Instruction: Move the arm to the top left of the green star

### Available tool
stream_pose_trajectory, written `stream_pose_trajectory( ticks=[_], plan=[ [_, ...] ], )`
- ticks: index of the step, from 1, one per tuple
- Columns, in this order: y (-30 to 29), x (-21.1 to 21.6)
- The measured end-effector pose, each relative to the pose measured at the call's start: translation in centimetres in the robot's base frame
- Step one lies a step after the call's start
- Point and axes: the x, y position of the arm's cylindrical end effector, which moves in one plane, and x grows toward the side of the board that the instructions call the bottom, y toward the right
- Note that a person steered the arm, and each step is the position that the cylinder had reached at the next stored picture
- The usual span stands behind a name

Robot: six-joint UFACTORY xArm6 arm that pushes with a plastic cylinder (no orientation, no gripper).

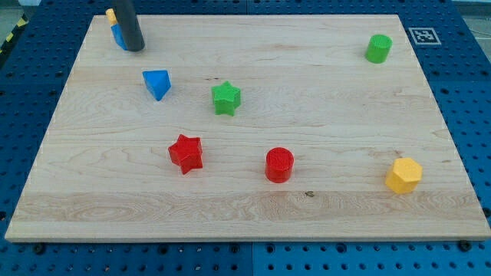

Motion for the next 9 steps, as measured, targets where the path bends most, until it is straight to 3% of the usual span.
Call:
stream_pose_trajectory(
  ticks=[3, 5, 9],
  plan=[
    [1.2, 0.4],
    [4.0, 3.2],
    [21.4, 6.8]
  ],
)
